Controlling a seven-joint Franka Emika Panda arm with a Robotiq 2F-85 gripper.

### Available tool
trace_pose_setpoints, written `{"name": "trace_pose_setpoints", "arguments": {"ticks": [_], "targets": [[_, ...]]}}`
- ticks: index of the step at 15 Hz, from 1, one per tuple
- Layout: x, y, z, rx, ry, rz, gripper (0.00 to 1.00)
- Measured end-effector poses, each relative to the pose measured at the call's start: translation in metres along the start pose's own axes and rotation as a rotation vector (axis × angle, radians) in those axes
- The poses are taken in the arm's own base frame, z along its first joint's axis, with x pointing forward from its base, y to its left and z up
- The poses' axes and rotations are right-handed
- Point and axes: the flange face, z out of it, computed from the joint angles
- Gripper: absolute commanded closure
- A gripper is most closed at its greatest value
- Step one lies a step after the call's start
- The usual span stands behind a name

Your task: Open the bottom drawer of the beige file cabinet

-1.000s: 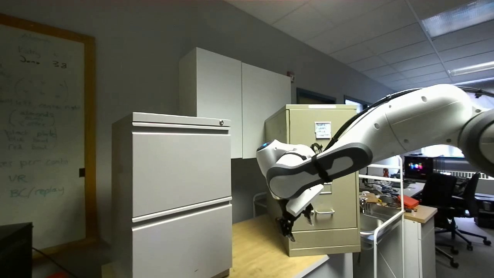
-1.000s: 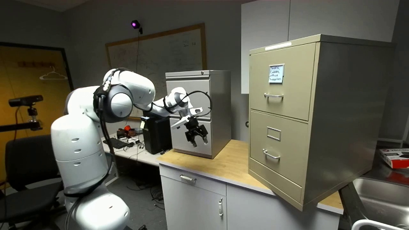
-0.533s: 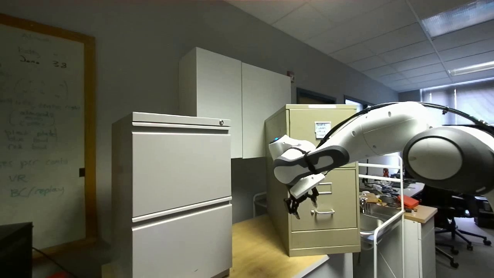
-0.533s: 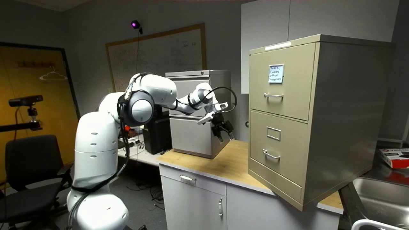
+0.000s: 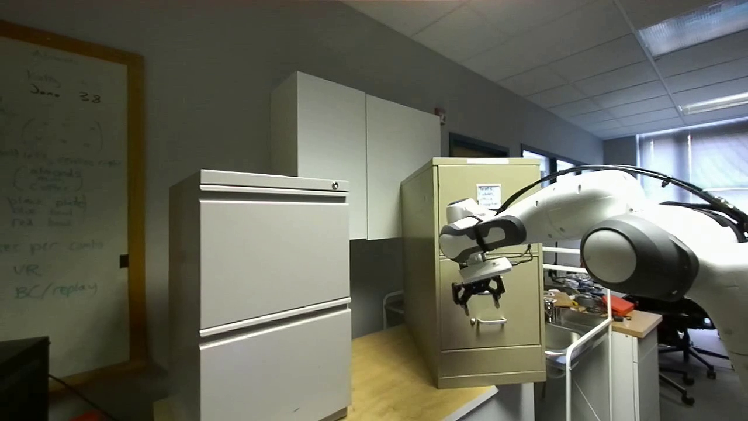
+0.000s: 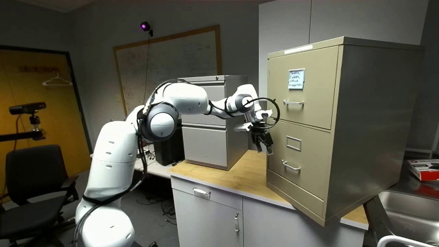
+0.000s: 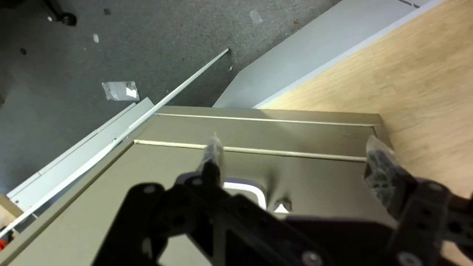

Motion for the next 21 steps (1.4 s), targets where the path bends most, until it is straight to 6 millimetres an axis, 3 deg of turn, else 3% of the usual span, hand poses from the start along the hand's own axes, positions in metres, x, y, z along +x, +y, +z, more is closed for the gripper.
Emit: {"name": "trace_pose_setpoints", "arguments": {"ticks": [4, 7, 14, 18, 21], "targets": [[0.021, 0.049, 0.029, 0.095, -0.033, 0.184, 0.0], [0.032, 0.07, 0.047, 0.156, -0.03, 0.307, 0.0], [0.052, 0.088, 0.079, 0.276, 0.012, 0.582, 0.0], [0.046, 0.094, 0.102, 0.276, -0.003, 0.652, 0.0], [0.042, 0.098, 0.107, 0.289, 0.012, 0.69, 0.0]]}}
